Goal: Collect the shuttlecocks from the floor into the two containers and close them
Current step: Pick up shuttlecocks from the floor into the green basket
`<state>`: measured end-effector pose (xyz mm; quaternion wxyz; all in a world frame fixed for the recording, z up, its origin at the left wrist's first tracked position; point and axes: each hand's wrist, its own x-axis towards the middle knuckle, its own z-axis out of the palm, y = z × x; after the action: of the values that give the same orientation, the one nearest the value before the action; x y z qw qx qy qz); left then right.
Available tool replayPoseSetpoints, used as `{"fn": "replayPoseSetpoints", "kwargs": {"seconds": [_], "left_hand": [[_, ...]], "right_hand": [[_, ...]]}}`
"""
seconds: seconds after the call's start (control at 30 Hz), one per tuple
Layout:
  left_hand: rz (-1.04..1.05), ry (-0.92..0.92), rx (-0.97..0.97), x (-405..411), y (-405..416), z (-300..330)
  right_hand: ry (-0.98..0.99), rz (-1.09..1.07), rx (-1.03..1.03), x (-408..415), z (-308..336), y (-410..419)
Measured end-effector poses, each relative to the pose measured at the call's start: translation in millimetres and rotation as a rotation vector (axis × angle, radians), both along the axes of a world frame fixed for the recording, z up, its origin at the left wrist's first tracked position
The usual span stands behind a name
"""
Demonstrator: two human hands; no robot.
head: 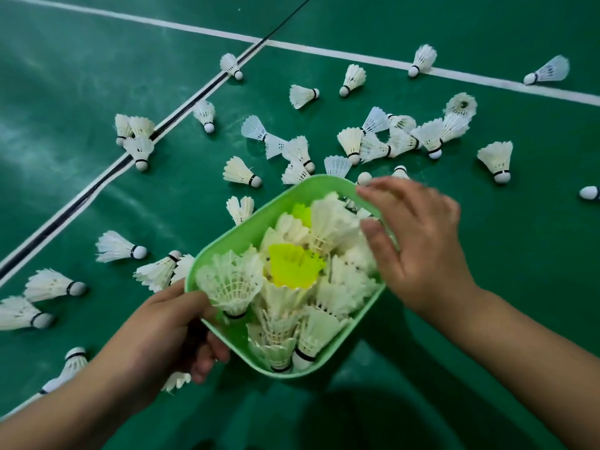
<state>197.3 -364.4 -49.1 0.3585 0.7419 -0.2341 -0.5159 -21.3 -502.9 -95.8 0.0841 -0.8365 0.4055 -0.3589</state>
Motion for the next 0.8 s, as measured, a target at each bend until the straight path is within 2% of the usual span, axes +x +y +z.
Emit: {"fn": "replayPoseSetpoints", "kwargs": {"seconds": [0.07, 0.13, 0.2, 0.23, 0.37, 0.43, 0.5, 0.63, 0.7, 0.73, 0.8], "left_hand": [[0.063, -0.024, -0.003, 13.5, 5.2, 2.1], [0.115, -0.049, 0.003, 27.1, 10.5, 3.4], [0.169, -0.069, 0.017, 41.0, 14.3, 3.4], [0.205, -0.073, 0.023, 48.5, 15.7, 3.0], [0.281, -0.08, 0.047, 67.7, 20.0, 4.3], [0.292, -0.082, 0.04, 68.8, 20.5, 5.7], [0.288, -0.095, 0.022, 66.2, 19.3, 8.3], [0.275, -0.114, -0.004, 57.6, 14.0, 11.7], [0.257, -0.107, -0.012, 53.5, 9.8, 11.7], [0.25, -0.103, -0.011, 51.1, 8.5, 11.3], [0.225, -0.099, -0.012, 42.8, 3.5, 9.4]], "right_hand": [[0.053, -0.178, 0.089, -7.7, -19.5, -27.4], [0.331, -0.304, 0.393, -14.1, -49.9, -51.9], [0.574, -0.274, 0.756, -16.8, -80.8, -61.0], [0.624, -0.228, 0.831, -14.2, -93.3, -62.4], [0.607, -0.107, 0.668, 12.5, -112.0, -77.6], [0.551, -0.177, 0.689, 27.8, -113.7, -93.7], [0.411, -0.264, 0.762, 39.7, -115.2, -100.3], [-0.132, -0.238, 0.712, 44.7, -89.4, -73.9], [-0.378, -0.091, 0.553, 39.4, -49.2, -54.6], [-0.429, 0.045, 0.494, 36.6, -22.3, -41.3], [-0.343, 0.339, 0.414, 32.3, 28.8, -10.0]]}}
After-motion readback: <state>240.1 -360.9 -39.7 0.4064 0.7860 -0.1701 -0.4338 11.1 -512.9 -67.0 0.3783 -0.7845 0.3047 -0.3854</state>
